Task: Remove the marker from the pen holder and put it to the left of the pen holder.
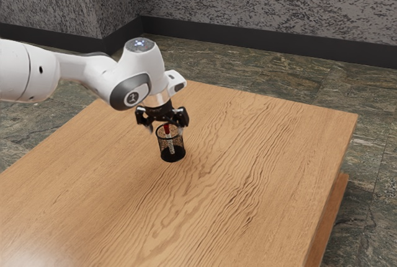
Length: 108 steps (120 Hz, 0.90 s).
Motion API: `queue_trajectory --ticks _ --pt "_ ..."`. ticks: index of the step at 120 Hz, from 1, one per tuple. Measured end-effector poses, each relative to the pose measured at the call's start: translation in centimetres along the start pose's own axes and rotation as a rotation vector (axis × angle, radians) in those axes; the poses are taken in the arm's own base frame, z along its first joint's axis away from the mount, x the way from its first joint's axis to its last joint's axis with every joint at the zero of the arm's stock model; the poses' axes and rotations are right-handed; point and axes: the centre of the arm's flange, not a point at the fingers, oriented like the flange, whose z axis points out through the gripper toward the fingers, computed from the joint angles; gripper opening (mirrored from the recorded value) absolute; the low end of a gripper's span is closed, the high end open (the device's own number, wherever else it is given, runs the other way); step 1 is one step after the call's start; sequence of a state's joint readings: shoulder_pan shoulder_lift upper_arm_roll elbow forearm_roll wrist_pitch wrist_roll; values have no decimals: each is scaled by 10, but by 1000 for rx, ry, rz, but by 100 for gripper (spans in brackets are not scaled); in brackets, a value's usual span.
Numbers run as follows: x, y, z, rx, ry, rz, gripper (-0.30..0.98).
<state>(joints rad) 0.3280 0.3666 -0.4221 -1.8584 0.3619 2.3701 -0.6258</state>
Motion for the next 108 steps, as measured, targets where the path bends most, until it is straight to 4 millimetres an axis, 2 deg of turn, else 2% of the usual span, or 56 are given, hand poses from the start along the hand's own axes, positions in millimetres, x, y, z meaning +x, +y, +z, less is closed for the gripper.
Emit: queue_trajectory --ticks 39,64,92,100,108 --pt "13 2 4 18 32 102 69" --pt "12 1 16 31 24 152 69" --pt "14 3 16 29 28 177 68" --pt "14 2 15 30 29 180 66" --pt "15 0 14 30 31 181 58"
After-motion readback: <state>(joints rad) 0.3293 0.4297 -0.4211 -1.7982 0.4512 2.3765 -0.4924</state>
